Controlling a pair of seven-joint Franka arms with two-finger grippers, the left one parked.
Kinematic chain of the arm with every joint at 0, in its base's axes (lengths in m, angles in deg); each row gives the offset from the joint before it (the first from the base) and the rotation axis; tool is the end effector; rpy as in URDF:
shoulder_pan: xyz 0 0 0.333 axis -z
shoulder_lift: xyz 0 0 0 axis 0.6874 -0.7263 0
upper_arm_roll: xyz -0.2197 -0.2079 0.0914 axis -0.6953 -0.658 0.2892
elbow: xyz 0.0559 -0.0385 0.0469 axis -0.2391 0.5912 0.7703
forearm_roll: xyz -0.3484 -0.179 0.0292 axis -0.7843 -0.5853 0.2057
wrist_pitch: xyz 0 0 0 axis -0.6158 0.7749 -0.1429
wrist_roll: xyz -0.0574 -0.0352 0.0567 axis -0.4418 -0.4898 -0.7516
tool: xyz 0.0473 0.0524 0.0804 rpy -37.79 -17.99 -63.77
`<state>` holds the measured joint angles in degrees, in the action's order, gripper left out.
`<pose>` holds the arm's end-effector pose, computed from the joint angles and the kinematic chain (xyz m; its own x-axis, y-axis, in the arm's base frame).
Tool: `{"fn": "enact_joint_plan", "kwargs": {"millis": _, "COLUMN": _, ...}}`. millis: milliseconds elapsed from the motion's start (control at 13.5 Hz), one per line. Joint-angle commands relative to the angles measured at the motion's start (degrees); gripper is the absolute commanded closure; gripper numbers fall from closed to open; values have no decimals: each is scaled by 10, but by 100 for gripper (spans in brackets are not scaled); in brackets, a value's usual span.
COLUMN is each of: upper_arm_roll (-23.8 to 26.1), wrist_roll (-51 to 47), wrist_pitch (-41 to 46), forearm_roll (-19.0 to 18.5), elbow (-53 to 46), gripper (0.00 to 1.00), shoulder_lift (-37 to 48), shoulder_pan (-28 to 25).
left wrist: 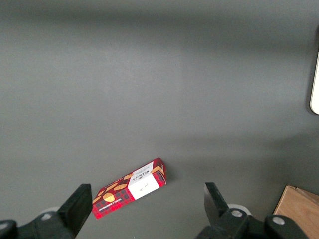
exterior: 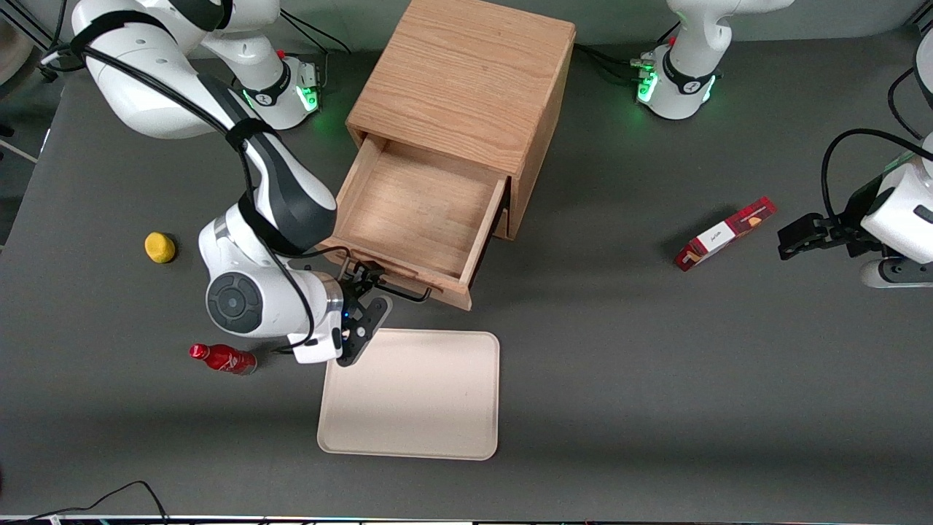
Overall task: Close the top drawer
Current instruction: 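Push the drawer front with the right gripper into the cabinet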
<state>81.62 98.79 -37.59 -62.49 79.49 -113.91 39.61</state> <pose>0.6513 0.2983 0.3676 0.6113 0.7908 -0.0312 0.7456 -0.5886 -0.3125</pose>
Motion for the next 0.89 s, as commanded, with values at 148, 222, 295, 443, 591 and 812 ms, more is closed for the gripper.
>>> {"fn": "enact_joint_plan", "kwargs": {"millis": 148, "upper_arm_roll": 17, "wrist_roll": -33, "wrist_pitch": -39, "forearm_roll": 17, "elbow": 84, "gripper": 0, "shoulder_lift": 55, "shoulder_pan": 9}}
{"fn": "enact_joint_plan", "kwargs": {"millis": 222, "upper_arm_roll": 20, "wrist_roll": -41, "wrist_pitch": -51, "forearm_roll": 19, "elbow": 100, "gripper": 0, "shoulder_lift": 63, "shoulder_pan": 10}}
{"fn": "enact_joint_plan", "kwargs": {"millis": 295, "upper_arm_roll": 25, "wrist_roll": -42, "wrist_pitch": -52, "forearm_roll": 20, "elbow": 111, "gripper": 0, "shoulder_lift": 69, "shoulder_pan": 10}}
{"fn": "enact_joint_plan", "kwargs": {"millis": 443, "upper_arm_roll": 29, "wrist_roll": -51, "wrist_pitch": -57, "forearm_roll": 21, "elbow": 127, "gripper": 0, "shoulder_lift": 79, "shoulder_pan": 9}}
{"fn": "enact_joint_plan", "kwargs": {"millis": 591, "upper_arm_roll": 44, "wrist_roll": -60, "wrist_pitch": -65, "forearm_roll": 25, "elbow": 144, "gripper": 0, "shoulder_lift": 88, "shoulder_pan": 12}}
{"fn": "enact_joint_plan", "kwargs": {"millis": 812, "upper_arm_roll": 51, "wrist_roll": -60, "wrist_pitch": -66, "forearm_roll": 49, "elbow": 173, "gripper": 0, "shoulder_lift": 115, "shoulder_pan": 15}}
